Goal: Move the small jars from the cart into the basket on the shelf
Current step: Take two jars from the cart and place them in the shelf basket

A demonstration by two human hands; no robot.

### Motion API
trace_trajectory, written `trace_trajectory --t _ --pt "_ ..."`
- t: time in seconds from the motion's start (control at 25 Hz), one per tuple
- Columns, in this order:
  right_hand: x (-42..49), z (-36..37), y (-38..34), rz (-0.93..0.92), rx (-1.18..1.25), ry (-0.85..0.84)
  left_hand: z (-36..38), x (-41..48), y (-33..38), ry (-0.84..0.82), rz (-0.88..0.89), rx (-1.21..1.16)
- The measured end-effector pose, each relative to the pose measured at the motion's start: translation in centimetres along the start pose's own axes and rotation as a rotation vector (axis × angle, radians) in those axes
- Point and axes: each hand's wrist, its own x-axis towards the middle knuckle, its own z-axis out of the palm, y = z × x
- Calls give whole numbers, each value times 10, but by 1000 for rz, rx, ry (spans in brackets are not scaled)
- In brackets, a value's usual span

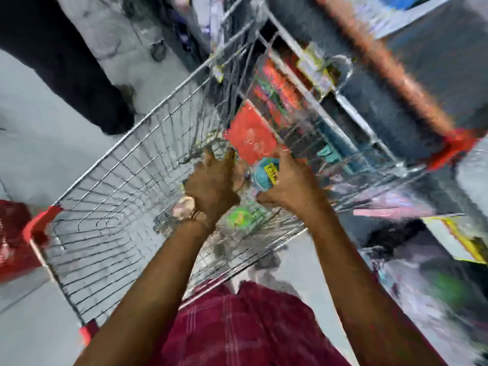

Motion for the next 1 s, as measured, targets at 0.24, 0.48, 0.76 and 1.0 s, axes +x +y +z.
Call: trace_trajectory --t 0.24,0.48,0.76,1.0 --pt "-114 -182 47 1 221 583 -123 -56 145 441 393 -43" --pt "-166 -255 183 228 482 978 -138 -49 321 378 838 -166" --pt "-133 -275 308 328 719 969 -73 16 467 171 905 -22" --pt "-85 -281 358 479 503 828 -45 70 521 226 906 153"
